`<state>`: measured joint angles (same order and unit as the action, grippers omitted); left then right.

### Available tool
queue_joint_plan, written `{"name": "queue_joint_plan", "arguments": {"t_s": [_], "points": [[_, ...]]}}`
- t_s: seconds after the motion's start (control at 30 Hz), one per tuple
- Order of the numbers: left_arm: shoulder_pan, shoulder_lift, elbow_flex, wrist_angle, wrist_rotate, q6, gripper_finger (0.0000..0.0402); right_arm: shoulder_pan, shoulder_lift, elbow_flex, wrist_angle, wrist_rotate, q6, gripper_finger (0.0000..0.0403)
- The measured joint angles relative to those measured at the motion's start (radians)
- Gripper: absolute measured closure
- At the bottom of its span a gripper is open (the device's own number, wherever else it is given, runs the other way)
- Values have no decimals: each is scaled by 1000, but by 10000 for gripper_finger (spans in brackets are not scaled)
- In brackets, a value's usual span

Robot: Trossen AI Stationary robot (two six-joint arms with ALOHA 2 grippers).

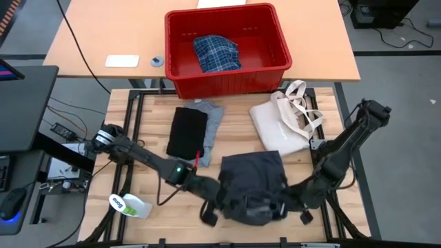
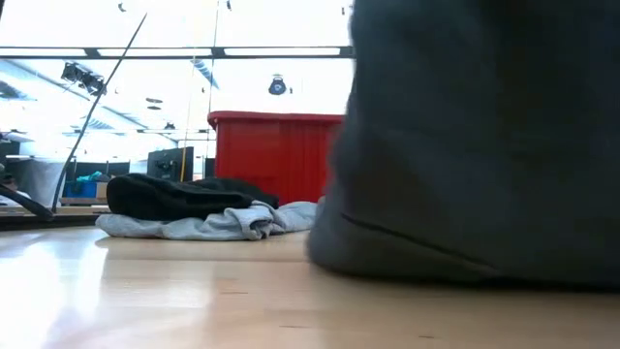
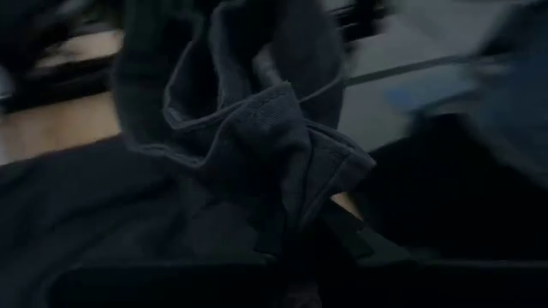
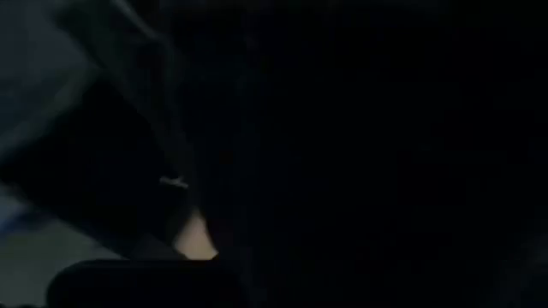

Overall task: Fold Laundry from Bin
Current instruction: Fold the gray short pants

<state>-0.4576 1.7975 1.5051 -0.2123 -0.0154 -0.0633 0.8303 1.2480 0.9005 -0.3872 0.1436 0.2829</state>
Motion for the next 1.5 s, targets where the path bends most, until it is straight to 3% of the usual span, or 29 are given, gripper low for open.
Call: {"name": "queue_joint_plan", "arguments": {"t_s": [0.13,0.27,0.57,0.83,0.93,1.1,1.23,1.33,1.5], "points": [[59,-1,0,-47,-115,12,363,-3,-63,-1,-175,150,81,353],[117,-2,-1,-75,-152,1,363,-14,-62,-4,-289,226,137,353],[224,61,-2,-127,-189,-102,363,-39,-14,-97,-319,374,208,340],[272,68,-6,-156,-293,-124,363,-119,-18,-175,-326,382,297,263],[289,81,-6,-195,-303,-167,363,-154,-18,-185,-359,326,329,229],[310,127,-10,-219,-309,-187,363,-208,-18,-99,-615,167,498,178],[332,166,-8,-199,-310,-180,363,-215,-19,-13,-811,167,707,162],[352,192,-8,-190,-314,-164,363,-177,-24,1,-726,255,660,161],[374,198,-7,-172,-354,-150,363,-123,-22,-91,-309,495,426,164]]}}
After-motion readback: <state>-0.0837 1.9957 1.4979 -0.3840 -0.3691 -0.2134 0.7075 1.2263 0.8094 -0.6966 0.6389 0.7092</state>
